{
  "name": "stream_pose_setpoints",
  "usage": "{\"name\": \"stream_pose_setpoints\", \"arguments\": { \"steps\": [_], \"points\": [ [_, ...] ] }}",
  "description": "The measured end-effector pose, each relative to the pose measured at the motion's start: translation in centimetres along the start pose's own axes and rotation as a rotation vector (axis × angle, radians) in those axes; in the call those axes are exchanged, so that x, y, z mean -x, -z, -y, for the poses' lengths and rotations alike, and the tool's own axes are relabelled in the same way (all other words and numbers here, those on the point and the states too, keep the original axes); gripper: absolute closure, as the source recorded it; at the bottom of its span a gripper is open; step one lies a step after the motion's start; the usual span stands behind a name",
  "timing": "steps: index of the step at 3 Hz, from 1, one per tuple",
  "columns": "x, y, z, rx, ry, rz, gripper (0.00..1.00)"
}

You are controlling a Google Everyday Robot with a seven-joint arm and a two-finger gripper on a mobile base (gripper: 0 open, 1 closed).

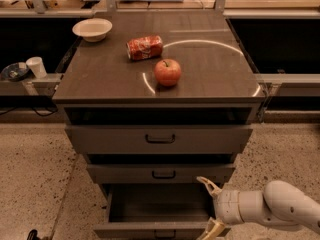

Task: Close bottom drawer

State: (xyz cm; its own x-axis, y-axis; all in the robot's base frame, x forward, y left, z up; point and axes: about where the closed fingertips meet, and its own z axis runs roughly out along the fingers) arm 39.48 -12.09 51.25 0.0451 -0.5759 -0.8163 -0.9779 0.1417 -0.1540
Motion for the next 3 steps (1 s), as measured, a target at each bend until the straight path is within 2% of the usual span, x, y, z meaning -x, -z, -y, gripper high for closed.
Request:
{"name": "stream_pose_setpoints", "arguments": {
  "steps": [2, 3],
  "points": [
    [-11.4, -6.8, 0.1, 0.044, -0.177, -0.017, 0.00],
    [-17.2, -9.9, -1.7, 0.072, -0.219, -0.030, 0.26]
  ]
}}
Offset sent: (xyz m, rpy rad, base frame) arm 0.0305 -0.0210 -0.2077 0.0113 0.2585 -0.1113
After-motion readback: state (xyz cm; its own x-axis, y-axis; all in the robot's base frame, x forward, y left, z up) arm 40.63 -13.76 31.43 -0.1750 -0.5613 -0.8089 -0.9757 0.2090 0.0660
